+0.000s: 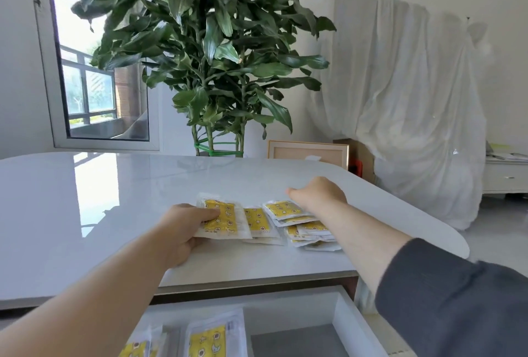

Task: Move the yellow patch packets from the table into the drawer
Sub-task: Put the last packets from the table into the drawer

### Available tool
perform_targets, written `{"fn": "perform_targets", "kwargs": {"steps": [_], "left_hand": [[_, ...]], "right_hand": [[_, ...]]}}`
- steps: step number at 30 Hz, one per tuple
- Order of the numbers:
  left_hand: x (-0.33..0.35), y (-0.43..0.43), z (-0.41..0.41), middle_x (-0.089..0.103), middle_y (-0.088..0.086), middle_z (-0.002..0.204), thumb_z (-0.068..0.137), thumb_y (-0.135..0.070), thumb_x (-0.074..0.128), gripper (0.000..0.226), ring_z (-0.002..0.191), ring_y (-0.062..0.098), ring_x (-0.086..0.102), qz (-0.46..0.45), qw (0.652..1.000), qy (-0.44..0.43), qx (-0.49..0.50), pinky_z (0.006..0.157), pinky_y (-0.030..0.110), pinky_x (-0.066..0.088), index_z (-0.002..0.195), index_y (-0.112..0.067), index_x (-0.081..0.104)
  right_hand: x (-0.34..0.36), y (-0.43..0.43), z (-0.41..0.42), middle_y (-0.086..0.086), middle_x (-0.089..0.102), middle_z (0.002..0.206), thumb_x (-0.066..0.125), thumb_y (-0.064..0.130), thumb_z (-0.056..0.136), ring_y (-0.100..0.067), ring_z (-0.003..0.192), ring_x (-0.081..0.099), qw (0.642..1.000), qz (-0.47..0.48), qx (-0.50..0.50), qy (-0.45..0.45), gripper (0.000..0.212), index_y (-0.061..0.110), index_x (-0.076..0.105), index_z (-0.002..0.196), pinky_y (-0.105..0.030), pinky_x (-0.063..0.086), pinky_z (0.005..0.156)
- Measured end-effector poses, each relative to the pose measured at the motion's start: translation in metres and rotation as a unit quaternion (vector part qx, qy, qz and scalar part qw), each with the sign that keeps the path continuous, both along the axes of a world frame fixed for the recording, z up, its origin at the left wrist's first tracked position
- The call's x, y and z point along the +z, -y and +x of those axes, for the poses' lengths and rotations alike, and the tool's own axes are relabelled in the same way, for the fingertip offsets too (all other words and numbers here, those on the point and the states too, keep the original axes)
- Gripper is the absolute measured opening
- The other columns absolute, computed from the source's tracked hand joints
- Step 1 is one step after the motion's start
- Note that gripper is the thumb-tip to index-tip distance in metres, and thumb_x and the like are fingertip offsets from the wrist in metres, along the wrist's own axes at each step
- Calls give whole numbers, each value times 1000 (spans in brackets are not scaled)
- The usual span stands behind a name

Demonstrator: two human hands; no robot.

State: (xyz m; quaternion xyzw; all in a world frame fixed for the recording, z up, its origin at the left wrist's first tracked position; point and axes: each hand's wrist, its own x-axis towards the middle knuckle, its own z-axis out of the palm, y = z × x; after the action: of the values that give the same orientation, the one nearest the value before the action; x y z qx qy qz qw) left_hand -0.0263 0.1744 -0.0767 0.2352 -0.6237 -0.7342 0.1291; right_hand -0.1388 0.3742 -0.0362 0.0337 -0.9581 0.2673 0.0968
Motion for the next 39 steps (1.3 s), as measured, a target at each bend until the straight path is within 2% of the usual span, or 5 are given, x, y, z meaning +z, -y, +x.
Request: {"fn": "perform_targets", "kwargs": {"steps": [3, 12, 19, 28, 39], "left_hand": [[-1, 2, 1, 69, 19, 92, 85, -2, 67, 14, 74, 29, 67, 25, 999, -22, 7, 79, 44, 56, 92, -3, 55], [-2, 3, 5, 69, 21, 98, 83, -1, 69, 19, 77, 31, 69, 37, 998, -41, 6, 87, 50, 55, 96, -1, 56], [0, 2, 7, 69, 20, 97, 84, -2, 69, 30, 73, 29, 70, 40, 998, -42, 13, 74, 42, 59, 109, 1, 55], [14, -11, 31, 69, 18, 98, 85, -4, 68, 15, 81, 29, 69, 12, 999, -44, 26, 75, 40, 57, 93, -8, 56], [15, -80, 121, 70, 25, 95, 82, 6, 66, 20, 77, 35, 71, 20, 999, 23, -43, 75, 45, 59, 100, 2, 57]], "right_hand": [[-6, 9, -1, 1, 60, 88, 61, 70, 66, -24, 88, 58, 996, 57, -4, 69, 58, 18, 53, 89, -29, 46, 68], [-8, -2, -12, -6, 61, 87, 81, 26, 68, -26, 91, 63, 994, -71, -27, 79, 35, 10, 50, 72, -32, 54, 85], [-3, -18, -17, -8, 56, 79, 70, 7, 71, -20, 61, 52, 986, -165, -13, 21, 24, 4, 57, 91, -22, 38, 51], [4, -51, 45, -11, 73, 92, 73, 14, 79, -27, 83, 71, 895, -432, 114, 14, 19, 10, 64, 95, -42, 58, 79], [-11, -94, 125, -5, 67, 70, 63, 7, 86, -11, 53, 60, 809, -529, 80, 242, 11, 11, 63, 96, -16, 44, 38]]}}
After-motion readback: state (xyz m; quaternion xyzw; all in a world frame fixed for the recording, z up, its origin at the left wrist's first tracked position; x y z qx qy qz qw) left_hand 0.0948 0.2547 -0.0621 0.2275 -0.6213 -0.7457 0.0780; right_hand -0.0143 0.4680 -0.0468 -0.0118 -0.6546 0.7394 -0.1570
